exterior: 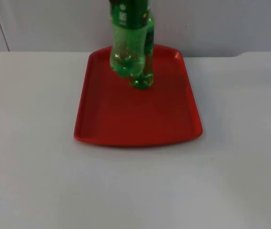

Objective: Place the bottle upright on the tray.

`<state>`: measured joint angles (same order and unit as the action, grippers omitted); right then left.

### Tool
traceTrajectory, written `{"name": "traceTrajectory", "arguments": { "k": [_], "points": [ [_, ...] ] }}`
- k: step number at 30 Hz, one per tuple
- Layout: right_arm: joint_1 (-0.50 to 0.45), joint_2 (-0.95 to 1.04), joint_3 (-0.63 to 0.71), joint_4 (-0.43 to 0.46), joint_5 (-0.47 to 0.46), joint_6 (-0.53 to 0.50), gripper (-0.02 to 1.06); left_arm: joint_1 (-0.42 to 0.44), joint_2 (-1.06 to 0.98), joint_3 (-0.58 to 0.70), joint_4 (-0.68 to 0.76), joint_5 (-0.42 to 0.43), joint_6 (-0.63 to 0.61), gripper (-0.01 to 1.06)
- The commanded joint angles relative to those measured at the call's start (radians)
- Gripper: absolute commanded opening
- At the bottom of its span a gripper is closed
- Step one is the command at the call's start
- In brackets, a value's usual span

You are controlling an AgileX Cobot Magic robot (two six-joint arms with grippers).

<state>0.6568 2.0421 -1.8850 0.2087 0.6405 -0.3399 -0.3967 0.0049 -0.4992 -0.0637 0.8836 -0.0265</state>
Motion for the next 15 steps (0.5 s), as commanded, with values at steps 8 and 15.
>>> {"name": "traceTrajectory", "arguments": {
  "k": [8, 15],
  "points": [
    [0.014, 0.012, 0.197, 0.002, -0.328, -0.019, 0.00, 0.002, -0.005, 0.004, 0.004, -0.005, -0.006, 0.91],
    [0.014, 0.088, 0.202, 0.006, -0.363, -0.017, 0.00, 0.002, -0.005, 0.004, 0.004, -0.005, -0.006, 0.91]
  ]
}}
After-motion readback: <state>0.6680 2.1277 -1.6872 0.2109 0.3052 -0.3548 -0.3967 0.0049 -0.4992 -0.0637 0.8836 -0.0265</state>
